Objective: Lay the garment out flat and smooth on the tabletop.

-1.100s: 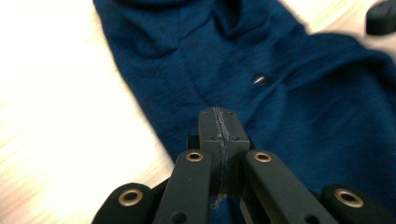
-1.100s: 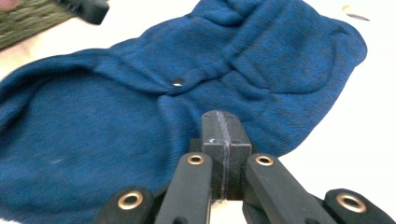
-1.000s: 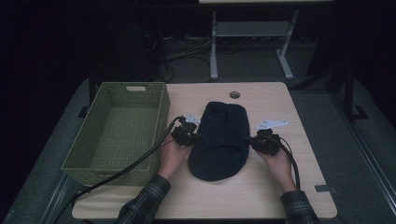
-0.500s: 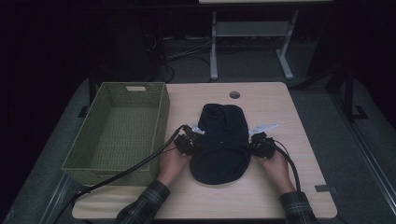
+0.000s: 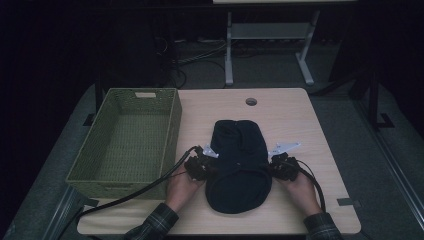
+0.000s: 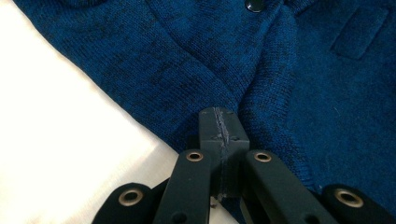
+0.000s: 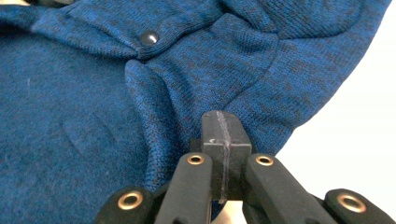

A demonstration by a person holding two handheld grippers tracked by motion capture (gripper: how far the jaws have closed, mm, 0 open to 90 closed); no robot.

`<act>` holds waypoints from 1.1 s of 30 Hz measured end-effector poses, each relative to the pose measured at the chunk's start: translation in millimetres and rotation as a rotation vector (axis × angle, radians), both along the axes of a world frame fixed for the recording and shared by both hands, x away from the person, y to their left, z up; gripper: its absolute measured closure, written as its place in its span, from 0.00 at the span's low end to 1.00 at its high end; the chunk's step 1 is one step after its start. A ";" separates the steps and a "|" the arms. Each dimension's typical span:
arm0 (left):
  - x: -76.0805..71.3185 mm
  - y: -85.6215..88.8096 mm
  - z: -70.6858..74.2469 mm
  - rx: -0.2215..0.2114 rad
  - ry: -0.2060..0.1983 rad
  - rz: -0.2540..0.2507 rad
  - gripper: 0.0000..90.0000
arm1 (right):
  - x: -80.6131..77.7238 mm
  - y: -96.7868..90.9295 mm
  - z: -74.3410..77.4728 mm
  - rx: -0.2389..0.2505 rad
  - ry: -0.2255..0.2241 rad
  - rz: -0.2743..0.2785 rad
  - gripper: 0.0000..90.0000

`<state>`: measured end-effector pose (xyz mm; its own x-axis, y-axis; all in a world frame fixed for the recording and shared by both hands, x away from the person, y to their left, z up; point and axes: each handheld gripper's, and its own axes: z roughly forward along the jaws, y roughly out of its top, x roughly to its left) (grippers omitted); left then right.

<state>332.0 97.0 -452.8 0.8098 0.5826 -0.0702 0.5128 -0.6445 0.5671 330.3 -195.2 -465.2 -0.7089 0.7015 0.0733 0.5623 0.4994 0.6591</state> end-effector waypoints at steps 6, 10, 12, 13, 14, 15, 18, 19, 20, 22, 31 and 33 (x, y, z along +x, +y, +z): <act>-14.4 2.4 0.8 0.010 -0.002 -0.013 1.00 | -15.6 1.7 0.3 -0.007 -0.004 0.034 1.00; -25.4 1.5 0.9 0.008 -0.002 -0.023 1.00 | -25.4 1.3 0.8 -0.013 -0.005 0.044 1.00; -30.3 1.4 1.1 0.009 0.001 -0.031 1.00 | -30.6 0.6 0.4 -0.009 -0.010 0.044 1.00; -32.8 1.3 1.1 0.007 0.003 -0.032 1.00 | -32.9 0.1 0.5 -0.010 -0.010 0.048 1.00; -35.8 1.2 1.2 0.006 0.006 -0.037 1.00 | -35.2 -0.1 0.8 -0.010 -0.005 0.047 1.00; -37.6 0.8 1.1 0.003 0.007 -0.037 1.00 | -37.6 -0.3 1.1 -0.015 -0.006 0.052 1.00; -41.2 0.5 0.8 -0.007 0.017 -0.043 1.00 | -42.2 -0.7 1.0 -0.019 -0.015 0.055 1.00; -41.2 0.5 1.0 -0.007 0.018 -0.044 1.00 | -41.9 -1.6 0.5 -0.009 -0.012 0.055 1.00; -40.5 0.8 1.2 -0.007 0.022 -0.044 1.00 | -41.1 -2.5 0.6 -0.003 -0.004 0.056 1.00; -38.5 1.7 1.4 -0.019 0.034 -0.043 1.00 | -40.7 -3.4 0.4 0.000 -0.006 0.058 0.99; -29.4 6.8 11.5 -0.109 0.043 -0.011 0.92 | -41.4 -10.5 5.8 0.035 -0.032 0.016 0.79; -25.3 7.3 15.2 -0.120 0.038 -0.001 0.88 | -41.5 -12.0 7.5 0.041 -0.045 0.011 0.73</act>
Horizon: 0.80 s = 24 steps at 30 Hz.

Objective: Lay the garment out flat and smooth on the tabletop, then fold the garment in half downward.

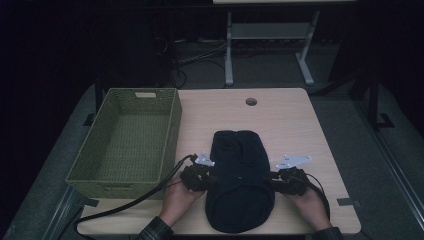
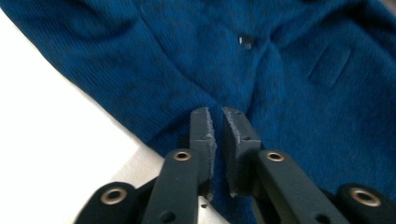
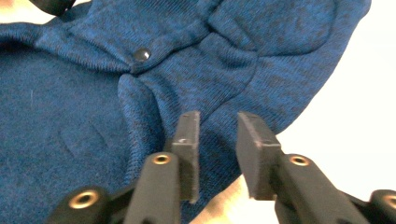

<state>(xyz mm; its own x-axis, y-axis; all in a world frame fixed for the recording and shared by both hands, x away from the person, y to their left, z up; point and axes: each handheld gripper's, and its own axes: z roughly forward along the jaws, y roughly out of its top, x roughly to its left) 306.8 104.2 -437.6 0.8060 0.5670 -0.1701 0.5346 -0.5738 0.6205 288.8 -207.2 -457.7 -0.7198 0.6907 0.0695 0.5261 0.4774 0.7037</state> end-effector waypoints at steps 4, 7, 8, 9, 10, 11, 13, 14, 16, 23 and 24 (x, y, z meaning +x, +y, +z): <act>9.1 0.9 7.0 -0.026 -0.010 0.023 0.81 | 0.1 -2.2 2.5 0.010 -0.011 -0.016 0.66; 16.3 2.0 12.8 -0.044 -0.017 0.034 0.77 | 1.1 -3.1 3.0 0.013 -0.013 -0.019 0.62; 17.9 2.0 13.8 -0.053 -0.021 0.044 0.74 | 1.8 -3.6 2.8 0.009 -0.017 -0.016 0.60; 20.8 3.0 15.3 -0.056 -0.025 0.050 0.72 | 2.2 -3.6 2.7 0.009 -0.016 -0.016 0.59; 24.1 4.3 17.0 -0.060 -0.026 0.058 0.70 | 2.5 -3.2 2.2 0.009 -0.019 -0.016 0.57; 26.9 5.6 18.9 -0.061 -0.032 0.067 0.69 | 2.3 -2.4 2.1 0.014 -0.012 -0.019 0.56; 33.2 7.6 22.8 -0.066 -0.036 0.074 0.66 | 3.1 -2.3 1.3 0.009 -0.011 -0.017 0.55; 36.3 8.2 24.7 -0.067 -0.041 0.078 0.64 | 3.5 -2.3 0.9 0.008 -0.011 -0.017 0.54; 41.7 8.6 29.0 -0.073 -0.049 0.084 0.63 | 4.4 -2.6 0.5 0.005 -0.013 -0.017 0.54; 58.0 -3.9 45.9 -0.078 -0.102 0.088 0.57 | 4.3 -2.3 0.5 0.005 -0.013 -0.020 0.52; 61.7 -3.4 47.3 -0.096 -0.096 0.103 0.57 | 4.5 -2.7 0.5 0.005 -0.018 -0.019 0.51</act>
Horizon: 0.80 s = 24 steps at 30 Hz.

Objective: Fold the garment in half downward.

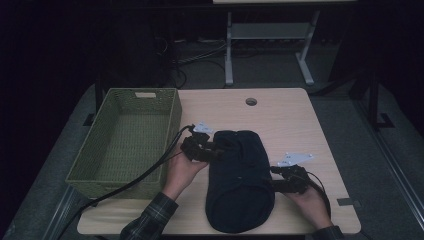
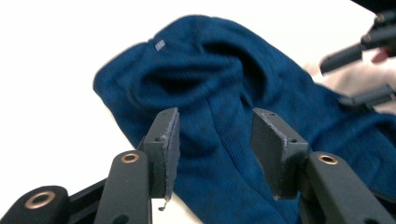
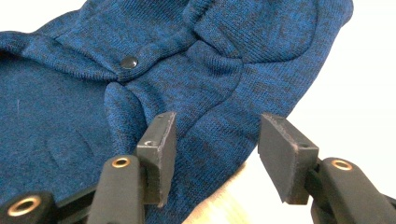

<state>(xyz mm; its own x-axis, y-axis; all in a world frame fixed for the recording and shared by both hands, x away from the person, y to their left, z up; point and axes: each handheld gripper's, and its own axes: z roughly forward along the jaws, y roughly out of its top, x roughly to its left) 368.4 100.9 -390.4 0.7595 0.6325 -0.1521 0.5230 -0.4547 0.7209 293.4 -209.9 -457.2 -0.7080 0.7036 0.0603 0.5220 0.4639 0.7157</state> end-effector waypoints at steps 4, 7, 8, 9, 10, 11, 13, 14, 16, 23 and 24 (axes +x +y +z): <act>12.8 -2.1 4.5 0.019 -0.021 0.022 0.54 | 0.1 -1.7 0.5 0.007 -0.001 -0.003 0.51; 22.8 -3.7 7.8 0.036 -0.042 0.035 0.51 | 1.3 -2.7 0.6 0.010 -0.005 -0.001 0.50; 26.3 -4.8 8.6 0.042 -0.051 0.037 0.51 | 1.2 -2.4 0.6 0.013 -0.003 -0.003 0.50; 30.0 -5.2 9.1 0.039 -0.054 0.035 0.49 | 1.3 -2.3 0.4 0.011 -0.005 -0.004 0.49; 34.4 -5.1 9.3 0.037 -0.053 0.037 0.49 | 1.3 -2.0 0.3 0.009 -0.004 -0.004 0.49; 39.6 -5.2 8.7 0.048 -0.060 0.047 0.48 | 1.4 -1.9 0.2 0.007 -0.006 -0.003 0.49; 48.5 -4.5 7.0 0.050 -0.064 0.060 0.47 | 1.3 -1.7 0.2 0.006 -0.005 -0.004 0.49; 51.8 -4.5 5.9 0.049 -0.063 0.065 0.46 | 1.3 -1.9 0.3 0.008 -0.007 -0.002 0.49; 59.4 -3.4 3.0 0.036 -0.065 0.083 0.47 | 1.5 -2.2 0.4 0.011 -0.006 -0.002 0.49; 79.5 -6.4 -13.1 0.050 -0.057 0.117 0.46 | 1.5 -2.3 0.7 0.017 -0.004 0.000 0.49; 81.5 -6.0 -15.5 0.052 -0.049 0.116 0.46 | 1.8 -2.4 0.7 0.014 -0.008 0.001 0.48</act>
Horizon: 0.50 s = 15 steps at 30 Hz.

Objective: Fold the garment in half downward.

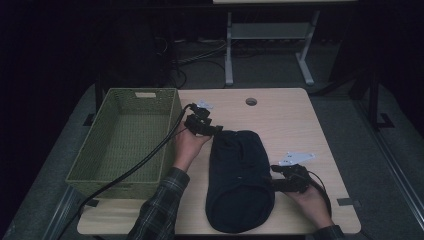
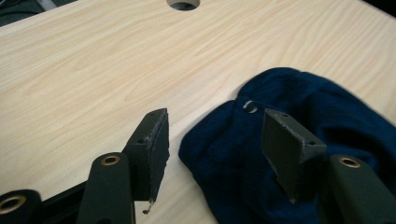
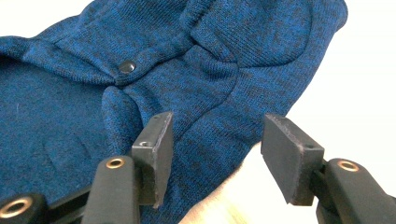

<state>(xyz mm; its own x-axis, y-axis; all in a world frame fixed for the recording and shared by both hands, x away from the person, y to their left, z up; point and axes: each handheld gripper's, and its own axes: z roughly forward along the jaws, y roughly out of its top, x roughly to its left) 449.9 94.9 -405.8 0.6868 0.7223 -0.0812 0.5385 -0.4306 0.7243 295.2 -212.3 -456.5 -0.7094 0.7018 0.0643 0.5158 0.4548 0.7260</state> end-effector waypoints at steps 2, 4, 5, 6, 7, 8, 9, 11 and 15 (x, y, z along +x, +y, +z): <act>4.6 -1.1 -7.0 0.023 0.016 0.014 0.45 | 0.0 0.0 0.2 0.002 0.001 -0.001 0.48; 8.9 -2.5 -14.6 0.031 0.028 0.022 0.45 | 0.1 0.1 0.4 0.002 0.001 -0.001 0.48; 10.8 -3.4 -18.2 0.034 0.037 0.024 0.45 | 0.2 0.1 0.5 0.002 0.000 -0.001 0.48; 12.7 -4.4 -21.7 0.047 0.043 0.026 0.45 | 0.5 0.2 0.6 0.002 0.000 0.000 0.48; 14.1 -4.9 -25.1 0.055 0.047 0.028 0.45 | 1.2 0.0 0.9 -0.005 -0.004 0.004 0.48; 15.2 -4.7 -28.1 0.046 0.055 0.032 0.45 | 1.4 0.6 2.1 -0.005 -0.004 0.000 0.48; 16.5 -4.2 -30.7 0.043 0.066 0.030 0.45 | 2.3 0.2 3.8 0.000 -0.008 -0.002 0.48; 18.0 -4.7 -35.1 0.066 0.070 0.036 0.45 | 6.0 -1.6 9.0 0.014 -0.014 -0.006 0.47; 20.4 -5.2 -39.9 0.077 0.084 0.042 0.45 | 18.9 -3.5 20.6 0.033 -0.025 -0.020 0.47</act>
